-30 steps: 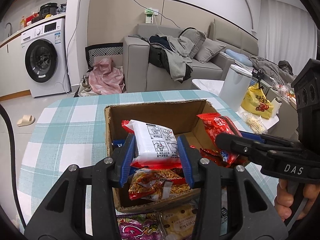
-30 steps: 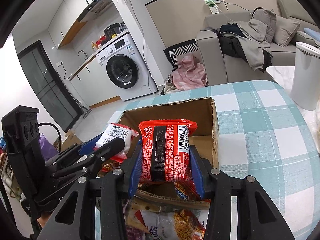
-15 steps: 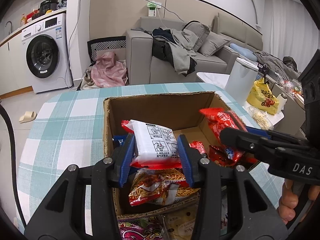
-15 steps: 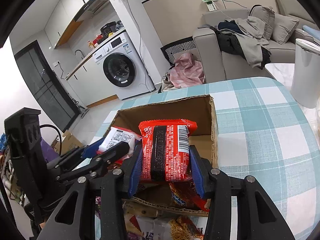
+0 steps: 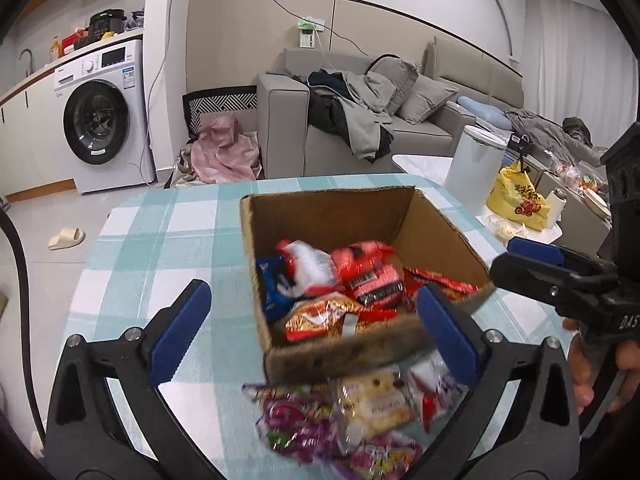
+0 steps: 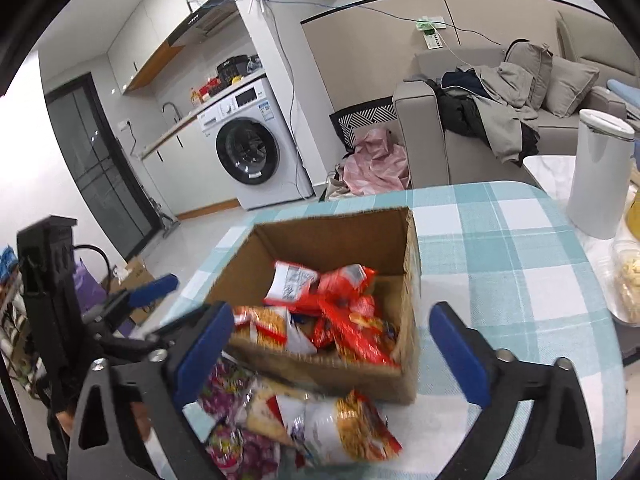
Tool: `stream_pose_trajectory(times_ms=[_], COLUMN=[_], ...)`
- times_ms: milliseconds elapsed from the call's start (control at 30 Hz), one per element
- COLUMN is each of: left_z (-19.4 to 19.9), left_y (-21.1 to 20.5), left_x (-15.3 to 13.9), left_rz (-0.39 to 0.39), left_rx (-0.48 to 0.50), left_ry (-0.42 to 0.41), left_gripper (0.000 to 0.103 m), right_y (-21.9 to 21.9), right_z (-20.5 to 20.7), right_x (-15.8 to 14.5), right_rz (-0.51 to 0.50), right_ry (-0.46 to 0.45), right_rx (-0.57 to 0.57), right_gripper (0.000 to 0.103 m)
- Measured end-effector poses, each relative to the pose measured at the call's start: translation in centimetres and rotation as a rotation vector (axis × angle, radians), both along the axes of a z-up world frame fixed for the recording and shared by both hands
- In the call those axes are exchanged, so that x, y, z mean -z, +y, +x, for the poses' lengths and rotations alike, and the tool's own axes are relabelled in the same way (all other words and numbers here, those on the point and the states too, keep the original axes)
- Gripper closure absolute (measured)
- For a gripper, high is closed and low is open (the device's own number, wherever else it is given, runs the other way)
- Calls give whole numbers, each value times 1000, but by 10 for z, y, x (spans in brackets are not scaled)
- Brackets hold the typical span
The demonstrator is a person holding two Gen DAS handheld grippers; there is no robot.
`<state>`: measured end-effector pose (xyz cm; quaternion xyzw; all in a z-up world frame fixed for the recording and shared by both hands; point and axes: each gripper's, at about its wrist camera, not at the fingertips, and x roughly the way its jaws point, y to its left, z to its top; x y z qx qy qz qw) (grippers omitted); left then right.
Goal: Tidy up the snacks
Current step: 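Open both tools to drop the noodle pack and white bag into the box, then withdraw both open tools from the box toward the remaining snacks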
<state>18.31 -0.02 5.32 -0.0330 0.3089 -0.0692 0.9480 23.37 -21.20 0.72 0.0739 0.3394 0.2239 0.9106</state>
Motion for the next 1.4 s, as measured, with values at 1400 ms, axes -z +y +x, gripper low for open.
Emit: stream_pose_trajectory(times_ms=[1400], left_z=[-39], left_y=[40], left_x=[61], left_rz=[23], left_rx=[-81], left_ry=[178], left_gripper=[0], right_y=[12], right_z=[-32], right_x=[81], right_rz=[-180], right_ry=[150], right_rx=[-72], right_gripper=[0])
